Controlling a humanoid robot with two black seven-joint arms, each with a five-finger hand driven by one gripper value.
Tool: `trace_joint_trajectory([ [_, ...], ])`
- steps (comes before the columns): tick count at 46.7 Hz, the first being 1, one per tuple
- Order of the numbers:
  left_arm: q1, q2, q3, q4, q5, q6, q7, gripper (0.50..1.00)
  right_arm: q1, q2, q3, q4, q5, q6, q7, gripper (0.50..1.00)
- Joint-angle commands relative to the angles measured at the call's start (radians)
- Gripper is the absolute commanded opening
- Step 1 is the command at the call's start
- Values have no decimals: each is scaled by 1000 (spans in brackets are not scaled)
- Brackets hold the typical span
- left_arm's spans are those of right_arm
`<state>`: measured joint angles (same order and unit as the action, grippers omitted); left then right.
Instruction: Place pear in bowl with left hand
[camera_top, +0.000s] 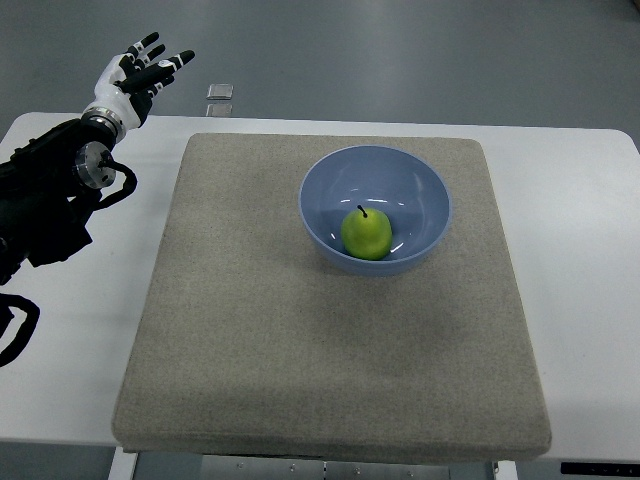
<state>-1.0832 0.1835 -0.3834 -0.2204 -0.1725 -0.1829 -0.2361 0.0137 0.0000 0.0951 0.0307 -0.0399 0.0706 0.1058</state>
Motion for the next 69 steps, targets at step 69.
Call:
trace_joint_trajectory([
  [69, 11, -10, -35, 3, -30, -101, -5, 973, -1, 0, 0, 2, 0, 2, 0, 926],
])
